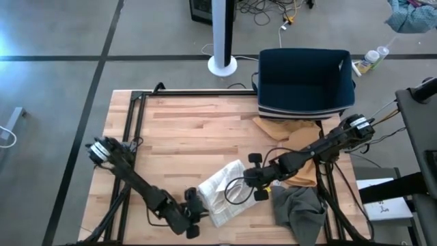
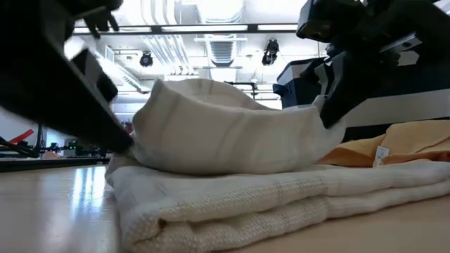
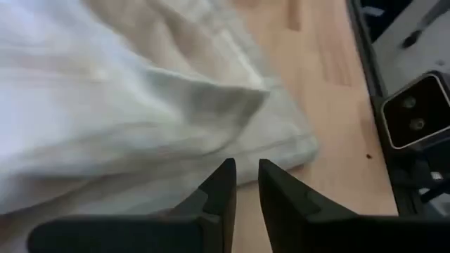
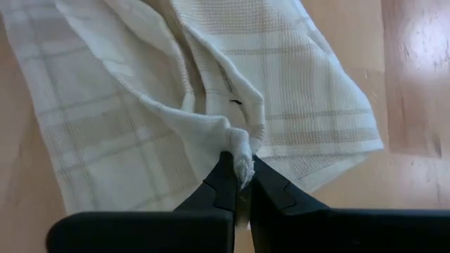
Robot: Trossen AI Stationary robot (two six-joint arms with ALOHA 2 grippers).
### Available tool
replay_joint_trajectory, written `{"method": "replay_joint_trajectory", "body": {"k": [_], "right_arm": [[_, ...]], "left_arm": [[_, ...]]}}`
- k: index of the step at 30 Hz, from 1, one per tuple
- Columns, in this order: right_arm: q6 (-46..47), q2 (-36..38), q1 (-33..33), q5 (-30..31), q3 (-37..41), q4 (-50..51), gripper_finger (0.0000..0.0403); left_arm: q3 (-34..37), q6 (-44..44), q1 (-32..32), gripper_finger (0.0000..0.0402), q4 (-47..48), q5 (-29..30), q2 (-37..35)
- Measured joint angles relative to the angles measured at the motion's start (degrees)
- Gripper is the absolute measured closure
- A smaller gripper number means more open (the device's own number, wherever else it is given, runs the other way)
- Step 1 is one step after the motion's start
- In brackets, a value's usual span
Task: Fold towel
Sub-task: Fold the white towel
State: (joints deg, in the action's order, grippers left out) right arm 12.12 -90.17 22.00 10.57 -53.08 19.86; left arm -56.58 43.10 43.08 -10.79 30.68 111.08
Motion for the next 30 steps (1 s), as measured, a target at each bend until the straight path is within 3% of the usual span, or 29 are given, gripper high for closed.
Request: {"method": "replay_joint_trajectory", "body": {"k": [7,26,30], "right_arm": [[-1.0,0.0,2.2,0.0,0.0,0.2,0.0394],[1.4,-0.1,15.6,-0.1,0.0,0.8,0.0394],[3.7,-2.2,17.5,1.9,0.1,0.8,0.0377]], "left_arm": [[-1.1,3.0,-1.1,0.0362,-3.7,7.3,6.3],[0.7,11.4,-3.1,0.0364,-1.7,3.9,6.1],[0.7,11.5,-3.2,0.0364,-0.3,4.4,5.5]]}}
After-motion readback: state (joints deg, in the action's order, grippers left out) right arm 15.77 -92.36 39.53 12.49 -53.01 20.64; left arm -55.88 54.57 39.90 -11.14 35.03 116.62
